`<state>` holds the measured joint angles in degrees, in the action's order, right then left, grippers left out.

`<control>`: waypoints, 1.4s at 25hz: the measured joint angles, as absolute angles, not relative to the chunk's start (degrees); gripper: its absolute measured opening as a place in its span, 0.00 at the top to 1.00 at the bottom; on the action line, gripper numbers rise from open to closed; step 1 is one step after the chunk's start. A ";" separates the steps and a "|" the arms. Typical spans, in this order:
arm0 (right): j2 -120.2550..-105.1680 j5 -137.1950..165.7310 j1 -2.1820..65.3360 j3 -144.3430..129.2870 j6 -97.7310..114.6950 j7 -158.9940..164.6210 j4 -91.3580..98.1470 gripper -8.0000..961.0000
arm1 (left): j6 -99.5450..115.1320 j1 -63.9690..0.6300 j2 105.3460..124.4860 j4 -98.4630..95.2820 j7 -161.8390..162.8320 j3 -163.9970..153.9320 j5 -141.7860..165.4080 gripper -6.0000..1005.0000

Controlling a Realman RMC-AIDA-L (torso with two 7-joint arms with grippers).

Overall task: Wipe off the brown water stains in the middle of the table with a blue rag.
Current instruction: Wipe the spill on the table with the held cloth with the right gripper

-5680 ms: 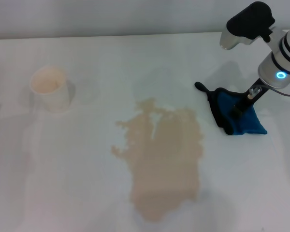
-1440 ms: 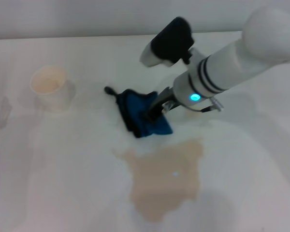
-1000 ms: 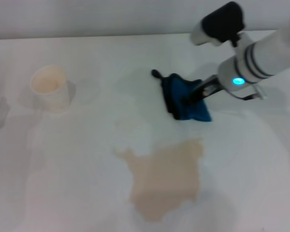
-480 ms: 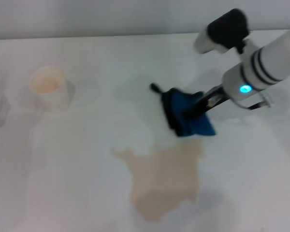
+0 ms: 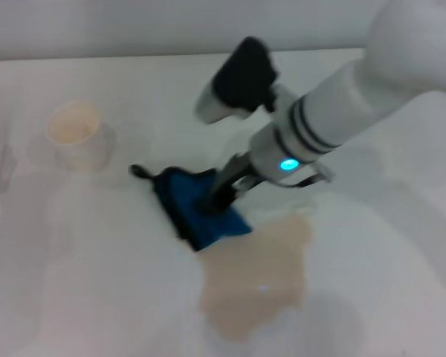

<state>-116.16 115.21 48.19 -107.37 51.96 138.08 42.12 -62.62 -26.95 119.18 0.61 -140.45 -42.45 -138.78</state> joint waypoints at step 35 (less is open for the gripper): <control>-113.24 138.64 35.94 -78.41 66.06 137.81 46.82 0.88 | -62.58 -26.85 119.30 0.61 -140.39 -42.36 -139.66 0.14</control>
